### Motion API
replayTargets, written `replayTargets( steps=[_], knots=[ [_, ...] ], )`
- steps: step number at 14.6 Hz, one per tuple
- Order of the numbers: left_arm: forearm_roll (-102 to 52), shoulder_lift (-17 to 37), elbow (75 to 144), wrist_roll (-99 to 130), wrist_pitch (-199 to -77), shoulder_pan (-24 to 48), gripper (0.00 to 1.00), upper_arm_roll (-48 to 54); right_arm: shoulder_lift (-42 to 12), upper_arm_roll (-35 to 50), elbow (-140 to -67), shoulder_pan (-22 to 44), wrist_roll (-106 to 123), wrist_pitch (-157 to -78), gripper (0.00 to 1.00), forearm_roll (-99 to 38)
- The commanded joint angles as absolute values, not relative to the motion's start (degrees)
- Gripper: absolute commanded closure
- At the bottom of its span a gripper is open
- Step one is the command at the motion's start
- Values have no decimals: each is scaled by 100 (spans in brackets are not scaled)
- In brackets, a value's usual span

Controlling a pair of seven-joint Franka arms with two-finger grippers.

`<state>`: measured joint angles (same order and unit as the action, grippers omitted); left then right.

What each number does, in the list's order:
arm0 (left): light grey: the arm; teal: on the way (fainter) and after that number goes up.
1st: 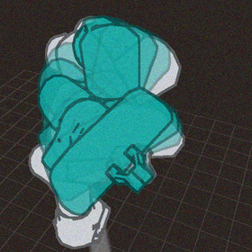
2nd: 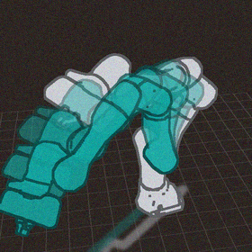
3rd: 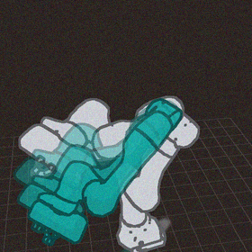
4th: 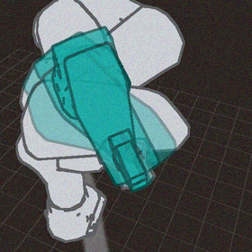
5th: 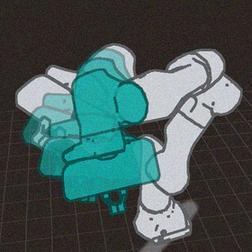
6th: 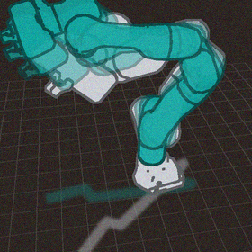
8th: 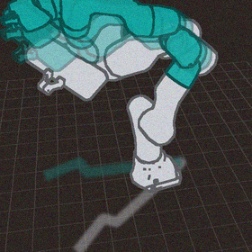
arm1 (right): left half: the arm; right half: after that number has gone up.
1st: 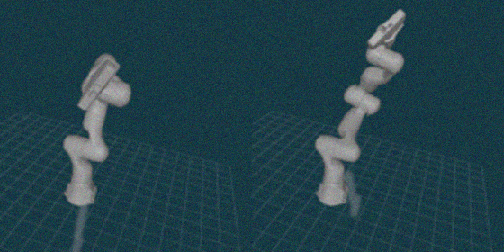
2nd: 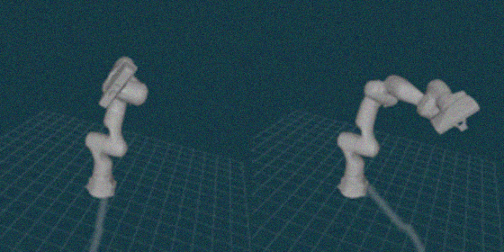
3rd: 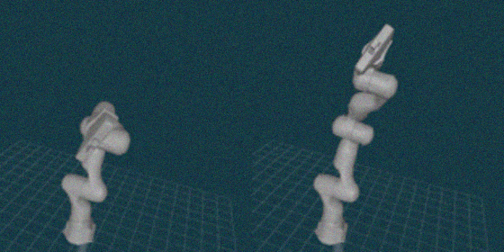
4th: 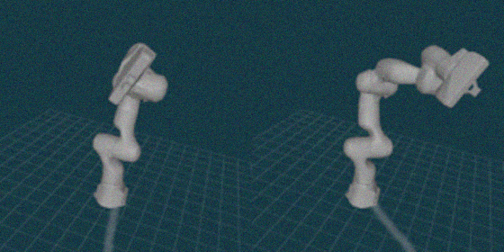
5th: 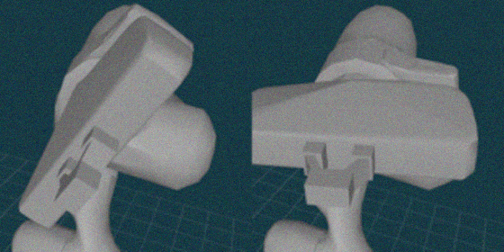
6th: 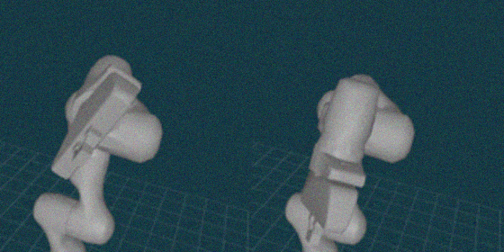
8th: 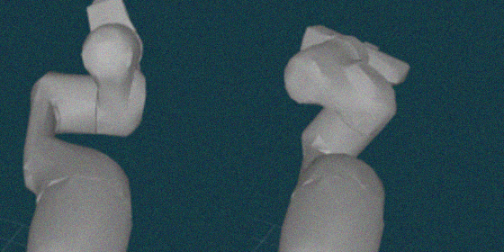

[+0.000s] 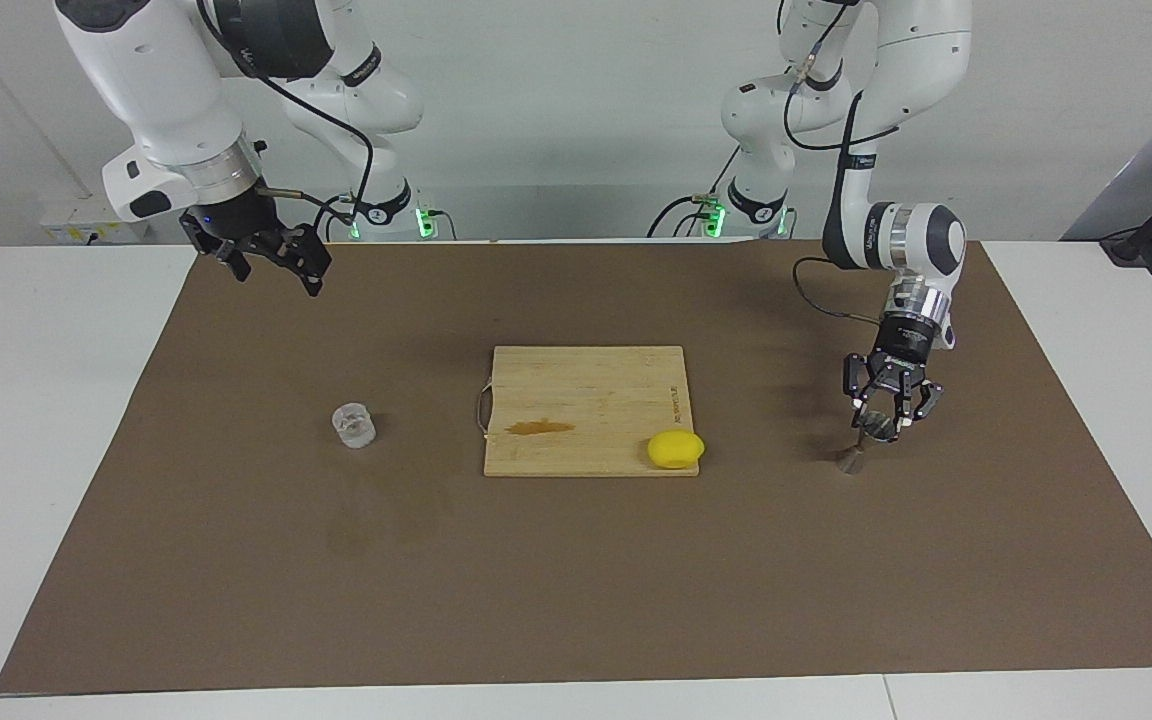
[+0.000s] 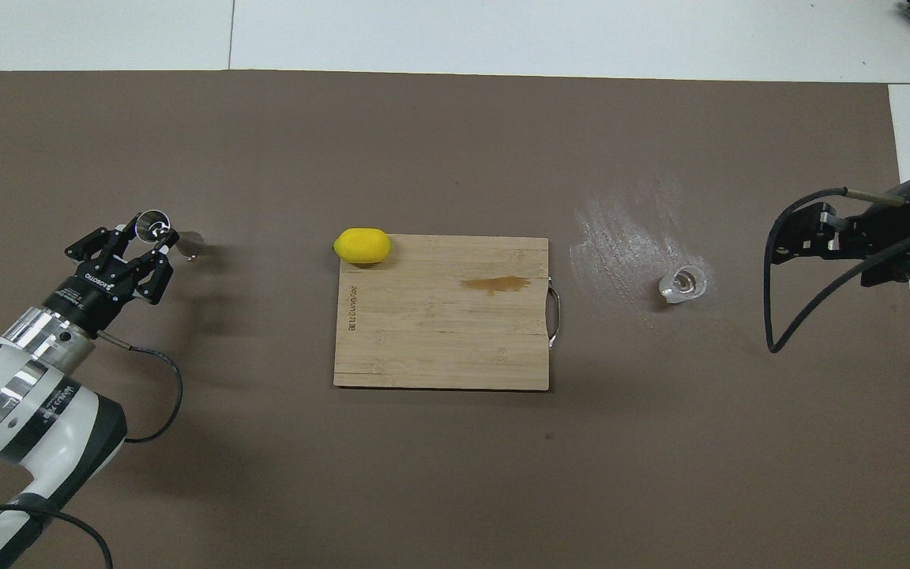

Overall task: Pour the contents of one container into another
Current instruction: 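Reach the left gripper to the small metal cup and grasp it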

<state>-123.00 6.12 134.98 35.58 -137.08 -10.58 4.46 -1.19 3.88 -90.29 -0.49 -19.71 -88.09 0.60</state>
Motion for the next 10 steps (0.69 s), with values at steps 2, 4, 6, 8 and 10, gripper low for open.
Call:
replayTargets(
  steps=[2, 4, 6, 8, 10],
  knots=[
    [-12472, 703, 13395, 3445, -13825, -1002, 100, 422, 18, 422, -9211, -149, -2232, -8903, 0, 0],
    [-12472, 703, 13377, 3358, -13720, -1011, 100, 422, 0, 404, -9211, -158, -2390, -8912, 0, 0],
    [-12472, 686, 13351, 3330, -13353, -1011, 100, 457, -9, 404, -9211, -289, -2522, -8912, 0, -9],
    [-12480, 537, 13316, 3619, -13210, -950, 100, 623, -44, 404, -9220, -360, -2802, -8895, 1, -26],
    [-12489, 370, 13193, 4024, -13385, -940, 100, 1000, -44, 396, -9360, -675, -3328, -8947, 2, -568]
  ],
)
